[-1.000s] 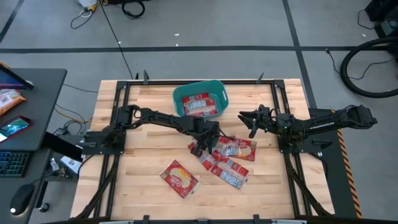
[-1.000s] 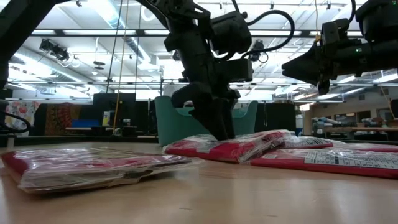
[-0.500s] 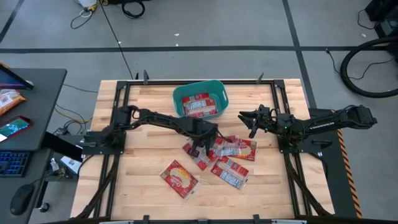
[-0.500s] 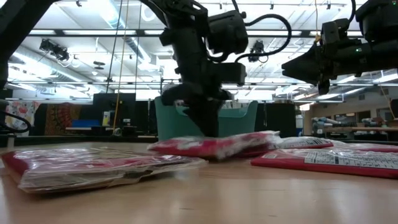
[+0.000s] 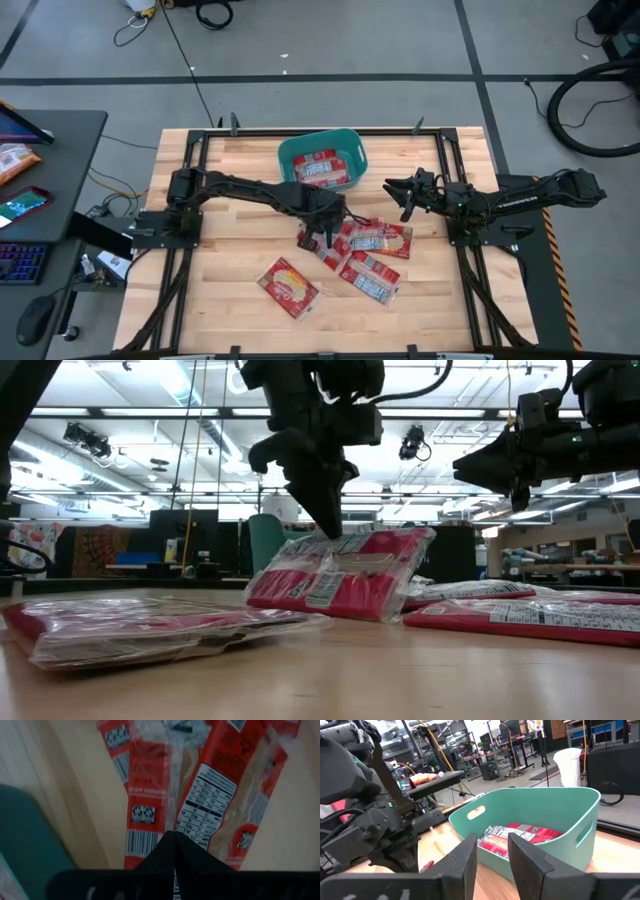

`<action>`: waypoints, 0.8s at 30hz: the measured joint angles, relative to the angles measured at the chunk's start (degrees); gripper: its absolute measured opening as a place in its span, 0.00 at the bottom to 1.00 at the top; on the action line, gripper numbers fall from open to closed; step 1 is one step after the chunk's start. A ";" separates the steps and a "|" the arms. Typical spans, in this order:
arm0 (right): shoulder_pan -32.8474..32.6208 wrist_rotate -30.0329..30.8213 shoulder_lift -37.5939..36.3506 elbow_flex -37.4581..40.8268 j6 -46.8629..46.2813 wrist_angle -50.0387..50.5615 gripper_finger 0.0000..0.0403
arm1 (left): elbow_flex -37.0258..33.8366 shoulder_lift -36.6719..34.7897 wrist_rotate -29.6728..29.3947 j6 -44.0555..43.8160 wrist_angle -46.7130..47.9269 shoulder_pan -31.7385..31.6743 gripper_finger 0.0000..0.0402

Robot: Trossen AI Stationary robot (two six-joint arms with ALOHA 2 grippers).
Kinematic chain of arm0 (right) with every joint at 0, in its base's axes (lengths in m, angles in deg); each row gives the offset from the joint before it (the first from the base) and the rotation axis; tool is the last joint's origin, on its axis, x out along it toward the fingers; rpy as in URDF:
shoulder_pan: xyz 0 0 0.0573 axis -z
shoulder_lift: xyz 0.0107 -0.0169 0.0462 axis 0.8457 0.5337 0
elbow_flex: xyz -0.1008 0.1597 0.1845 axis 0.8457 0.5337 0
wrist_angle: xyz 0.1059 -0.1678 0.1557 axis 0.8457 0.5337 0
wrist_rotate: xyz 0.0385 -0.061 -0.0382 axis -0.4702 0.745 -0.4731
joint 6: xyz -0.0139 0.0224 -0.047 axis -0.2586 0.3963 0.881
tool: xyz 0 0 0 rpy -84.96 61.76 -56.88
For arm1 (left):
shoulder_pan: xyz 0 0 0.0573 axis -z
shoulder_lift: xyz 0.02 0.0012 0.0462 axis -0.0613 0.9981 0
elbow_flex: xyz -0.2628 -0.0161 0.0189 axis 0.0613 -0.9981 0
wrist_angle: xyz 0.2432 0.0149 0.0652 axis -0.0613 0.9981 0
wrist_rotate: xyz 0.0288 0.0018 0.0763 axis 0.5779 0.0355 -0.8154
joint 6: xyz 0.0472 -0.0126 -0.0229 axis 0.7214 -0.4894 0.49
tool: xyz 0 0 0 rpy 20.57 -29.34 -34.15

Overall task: Sort popcorn bags into baskets
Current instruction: Put the red popcorn bag into the blue bin

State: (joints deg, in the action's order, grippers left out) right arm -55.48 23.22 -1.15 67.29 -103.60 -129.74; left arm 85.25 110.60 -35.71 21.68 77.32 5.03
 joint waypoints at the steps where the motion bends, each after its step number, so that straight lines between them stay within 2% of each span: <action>1: 0.00 0.00 0.02 0.00 0.00 -0.05 0.29 | 0.00 -0.18 -0.30 -0.14 0.22 0.04 0.01; 9: 0.00 0.00 0.07 0.00 0.00 -0.39 0.29 | 0.09 -2.21 -0.88 -1.65 1.35 0.04 0.00; 24: 0.02 0.00 0.04 0.00 0.00 -0.47 0.29 | 0.17 -10.63 -1.43 -4.42 2.43 -0.86 0.00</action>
State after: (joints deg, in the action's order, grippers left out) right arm -55.46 23.22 -1.11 67.29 -103.60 -130.21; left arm 85.42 99.97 -37.14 17.25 79.74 4.17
